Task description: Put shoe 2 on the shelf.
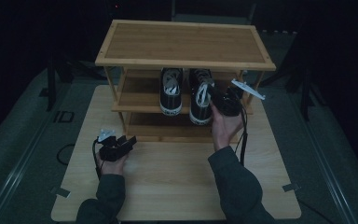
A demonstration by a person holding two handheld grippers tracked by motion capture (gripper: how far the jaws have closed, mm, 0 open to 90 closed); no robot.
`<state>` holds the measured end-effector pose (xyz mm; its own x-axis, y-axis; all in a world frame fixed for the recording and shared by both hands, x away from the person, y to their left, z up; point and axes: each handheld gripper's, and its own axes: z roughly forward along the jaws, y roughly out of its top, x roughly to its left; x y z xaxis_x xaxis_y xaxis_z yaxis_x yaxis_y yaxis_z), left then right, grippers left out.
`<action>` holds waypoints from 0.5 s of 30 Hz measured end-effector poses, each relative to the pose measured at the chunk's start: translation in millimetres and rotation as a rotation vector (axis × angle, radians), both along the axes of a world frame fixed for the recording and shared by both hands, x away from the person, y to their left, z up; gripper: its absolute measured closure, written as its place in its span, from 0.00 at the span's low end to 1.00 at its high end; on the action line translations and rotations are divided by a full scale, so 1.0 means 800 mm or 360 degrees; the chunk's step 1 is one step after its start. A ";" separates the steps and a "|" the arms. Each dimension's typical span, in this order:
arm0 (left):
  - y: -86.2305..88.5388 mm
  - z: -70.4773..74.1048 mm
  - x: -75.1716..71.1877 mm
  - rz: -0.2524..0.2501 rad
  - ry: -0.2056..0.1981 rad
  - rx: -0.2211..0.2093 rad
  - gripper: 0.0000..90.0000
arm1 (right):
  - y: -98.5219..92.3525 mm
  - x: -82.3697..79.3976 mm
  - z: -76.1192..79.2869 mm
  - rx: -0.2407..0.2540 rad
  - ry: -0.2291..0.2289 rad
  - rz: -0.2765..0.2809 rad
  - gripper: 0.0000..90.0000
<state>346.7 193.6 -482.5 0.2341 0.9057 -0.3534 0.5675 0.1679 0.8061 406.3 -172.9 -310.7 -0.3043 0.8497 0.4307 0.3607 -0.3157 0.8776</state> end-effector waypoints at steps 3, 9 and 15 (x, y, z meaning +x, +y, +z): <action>0.000 0.000 0.000 0.0005 -0.0002 -0.0005 0.55 | 0.005 0.009 -0.003 0.0010 0.0005 -0.0022 0.99; 0.000 0.000 0.001 0.0001 0.0003 -0.0002 0.55 | 0.009 0.019 -0.004 0.0014 0.0007 -0.0056 0.98; 0.000 0.000 0.002 0.0002 0.0000 -0.0006 0.55 | 0.016 0.028 -0.003 0.0015 0.0013 -0.0069 0.98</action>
<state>347.9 193.3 -482.6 0.2332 0.9046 -0.3569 0.5673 0.1716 0.8055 428.6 -160.3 -313.4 -0.2640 0.8579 0.4408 0.3536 -0.3391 0.8718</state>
